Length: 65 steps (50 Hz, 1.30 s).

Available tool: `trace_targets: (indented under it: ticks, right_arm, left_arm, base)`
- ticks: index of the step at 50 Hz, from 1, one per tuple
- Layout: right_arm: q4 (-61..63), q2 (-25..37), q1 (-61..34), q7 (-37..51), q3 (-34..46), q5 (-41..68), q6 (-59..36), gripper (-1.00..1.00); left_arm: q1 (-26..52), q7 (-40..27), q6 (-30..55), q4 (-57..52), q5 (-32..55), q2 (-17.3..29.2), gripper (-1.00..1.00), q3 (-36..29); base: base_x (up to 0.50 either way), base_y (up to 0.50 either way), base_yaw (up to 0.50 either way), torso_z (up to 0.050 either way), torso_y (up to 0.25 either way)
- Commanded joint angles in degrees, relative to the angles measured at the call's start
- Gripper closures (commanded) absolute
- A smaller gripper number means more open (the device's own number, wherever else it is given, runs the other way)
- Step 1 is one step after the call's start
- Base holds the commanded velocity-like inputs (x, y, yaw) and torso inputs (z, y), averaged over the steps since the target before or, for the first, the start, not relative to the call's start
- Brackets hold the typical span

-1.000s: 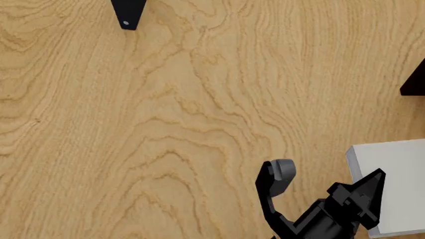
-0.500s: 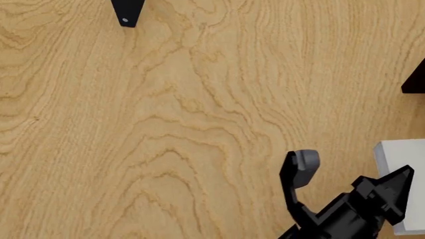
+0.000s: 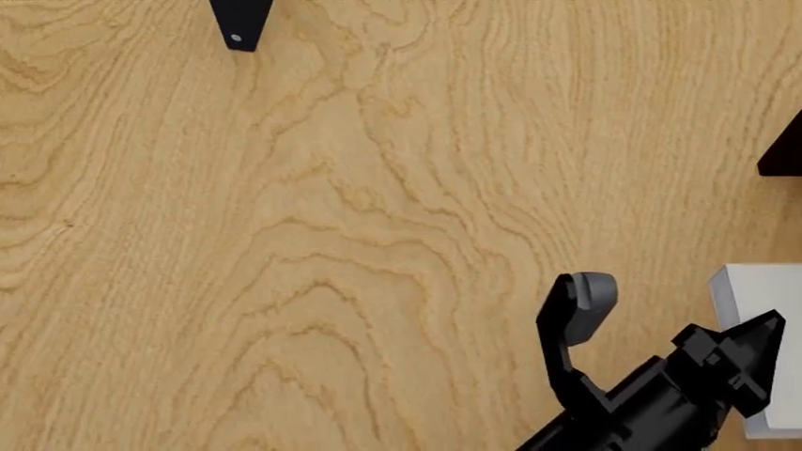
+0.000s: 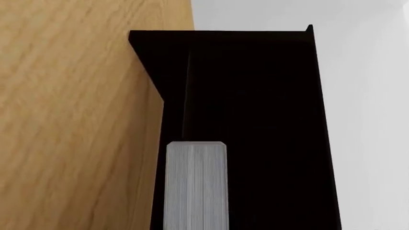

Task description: Pick up the book on the right and place it on the cabinet shelf.

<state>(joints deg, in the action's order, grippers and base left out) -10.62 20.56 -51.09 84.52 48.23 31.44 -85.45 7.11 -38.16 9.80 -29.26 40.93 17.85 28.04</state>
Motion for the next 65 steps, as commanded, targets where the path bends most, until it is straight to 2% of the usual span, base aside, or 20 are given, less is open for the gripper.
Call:
trace_targets:
  ticks: [1, 29, 65]
  right_arm:
    - [-4.3, 0.6, -1.8, -2.7, -0.5, -0.6, 1.2, 1.00]
    - [-18.3, -0.7, -6.6, -12.2, 1.7, -1.4, 8.2, 1.00]
    - [-35.0, -2.4, -9.4, -19.2, 2.4, -3.4, 17.0, 1.00]
  left_arm:
    - [0.0, 0.0, -0.2, 0.2, -0.1, 0.1, -1.00, -0.2]
    - [-0.1, -0.1, -0.5, 0.3, -0.1, 0.4, -1.00, -0.6]
    - [-0.4, -0.2, -0.9, 0.1, -0.2, 0.8, -1.00, -1.1]
  base:
    - [0.00, 0.00, 0.00, 0.000, 0.000]
    - [0.00, 0.00, 0.00, 0.000, 0.000]
    - [0.00, 0.00, -0.01, 0.000, -0.001]
